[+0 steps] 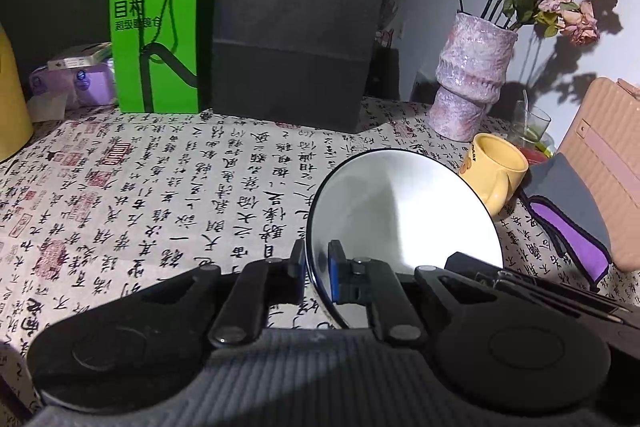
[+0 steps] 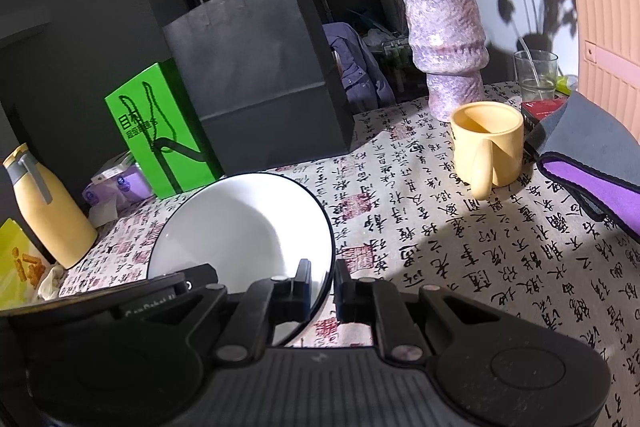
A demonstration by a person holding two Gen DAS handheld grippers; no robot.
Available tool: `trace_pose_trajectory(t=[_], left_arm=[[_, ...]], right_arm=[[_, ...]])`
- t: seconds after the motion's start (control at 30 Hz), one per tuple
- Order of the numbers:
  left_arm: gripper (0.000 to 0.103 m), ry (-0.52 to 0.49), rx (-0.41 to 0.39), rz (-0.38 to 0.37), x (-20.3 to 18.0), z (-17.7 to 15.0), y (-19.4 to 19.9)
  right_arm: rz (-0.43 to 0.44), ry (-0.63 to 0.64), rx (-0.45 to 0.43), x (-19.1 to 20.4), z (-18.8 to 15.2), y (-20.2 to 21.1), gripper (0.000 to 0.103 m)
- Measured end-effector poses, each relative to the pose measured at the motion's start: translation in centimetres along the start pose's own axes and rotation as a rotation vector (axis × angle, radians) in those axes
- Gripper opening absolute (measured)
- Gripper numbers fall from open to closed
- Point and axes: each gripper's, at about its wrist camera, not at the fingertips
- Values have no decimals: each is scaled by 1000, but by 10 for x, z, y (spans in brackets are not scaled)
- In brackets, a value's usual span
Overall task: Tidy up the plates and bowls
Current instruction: 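Lift the white bowl off the cloth with both grippers, away from the yellow mug, then carry the held white bowl with both grippers toward the blue bowl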
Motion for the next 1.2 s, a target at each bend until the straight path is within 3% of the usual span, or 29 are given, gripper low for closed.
trace_pose_trajectory(t=[1.2], left_arm=[[11,89,-85,23,74,-33,81]], right_arm=[[42,100,-41,80,-45,48,11]])
Point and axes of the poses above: each gripper's, at about its wrist camera, not at the fingertips, and y roughly against the way its jaws point, x to its left, z to its top, and after that the axes turned 11 degrees about -y, right-handed
